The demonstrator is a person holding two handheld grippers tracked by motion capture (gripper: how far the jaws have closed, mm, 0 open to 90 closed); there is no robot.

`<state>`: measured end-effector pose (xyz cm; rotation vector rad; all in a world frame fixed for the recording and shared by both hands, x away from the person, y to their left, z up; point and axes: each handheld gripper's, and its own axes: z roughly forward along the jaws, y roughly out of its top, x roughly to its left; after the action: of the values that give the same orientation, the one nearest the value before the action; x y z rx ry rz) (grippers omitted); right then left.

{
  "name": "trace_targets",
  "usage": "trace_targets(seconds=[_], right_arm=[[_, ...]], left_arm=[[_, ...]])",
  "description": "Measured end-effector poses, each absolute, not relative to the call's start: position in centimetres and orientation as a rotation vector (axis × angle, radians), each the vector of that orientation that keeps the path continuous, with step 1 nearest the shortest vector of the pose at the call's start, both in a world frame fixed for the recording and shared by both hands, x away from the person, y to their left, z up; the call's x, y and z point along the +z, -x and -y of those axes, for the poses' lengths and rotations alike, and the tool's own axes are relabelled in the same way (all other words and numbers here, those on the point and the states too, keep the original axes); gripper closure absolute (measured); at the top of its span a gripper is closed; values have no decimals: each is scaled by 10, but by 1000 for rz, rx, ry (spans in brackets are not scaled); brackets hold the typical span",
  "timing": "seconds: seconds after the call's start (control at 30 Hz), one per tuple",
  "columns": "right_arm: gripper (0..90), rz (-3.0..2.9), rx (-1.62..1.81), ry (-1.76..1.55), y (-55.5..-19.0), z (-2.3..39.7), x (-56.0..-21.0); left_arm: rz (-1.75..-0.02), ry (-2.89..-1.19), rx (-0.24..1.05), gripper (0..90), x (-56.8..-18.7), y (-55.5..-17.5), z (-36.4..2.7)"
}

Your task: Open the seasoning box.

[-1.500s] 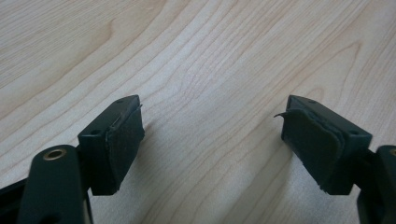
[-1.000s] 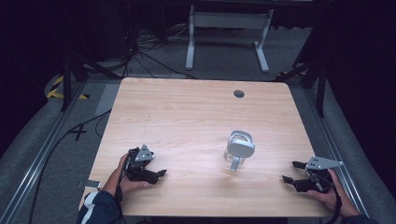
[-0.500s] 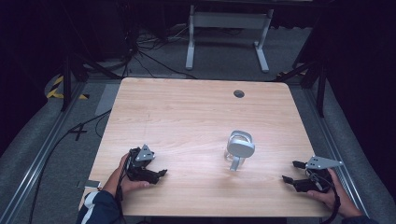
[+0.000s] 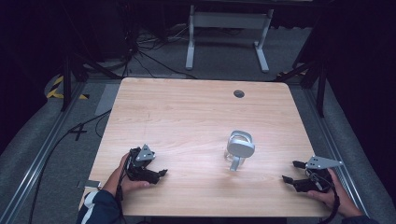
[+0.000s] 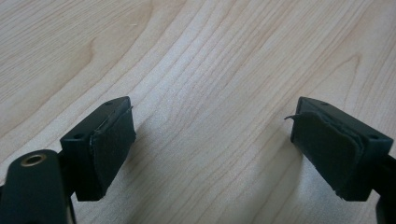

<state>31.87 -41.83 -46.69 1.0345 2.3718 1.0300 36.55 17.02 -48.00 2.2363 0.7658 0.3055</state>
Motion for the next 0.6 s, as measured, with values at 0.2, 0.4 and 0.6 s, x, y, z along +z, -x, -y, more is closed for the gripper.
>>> trace_targets(seconds=[0.2,0.4,0.6], right_arm=[[192,-2372,1030,-1034,-319,418,-467],[192,-2372,1030,-1035,-319,418,-467],[192,-2372,1030,-1035,-319,418,-467]], left_arm=[[-766,-2236,305,138,-480,-365,-170],[-765,-2236,305,138,-480,-366,-170],[-765,-2239,306,137,-480,-366,-170]])
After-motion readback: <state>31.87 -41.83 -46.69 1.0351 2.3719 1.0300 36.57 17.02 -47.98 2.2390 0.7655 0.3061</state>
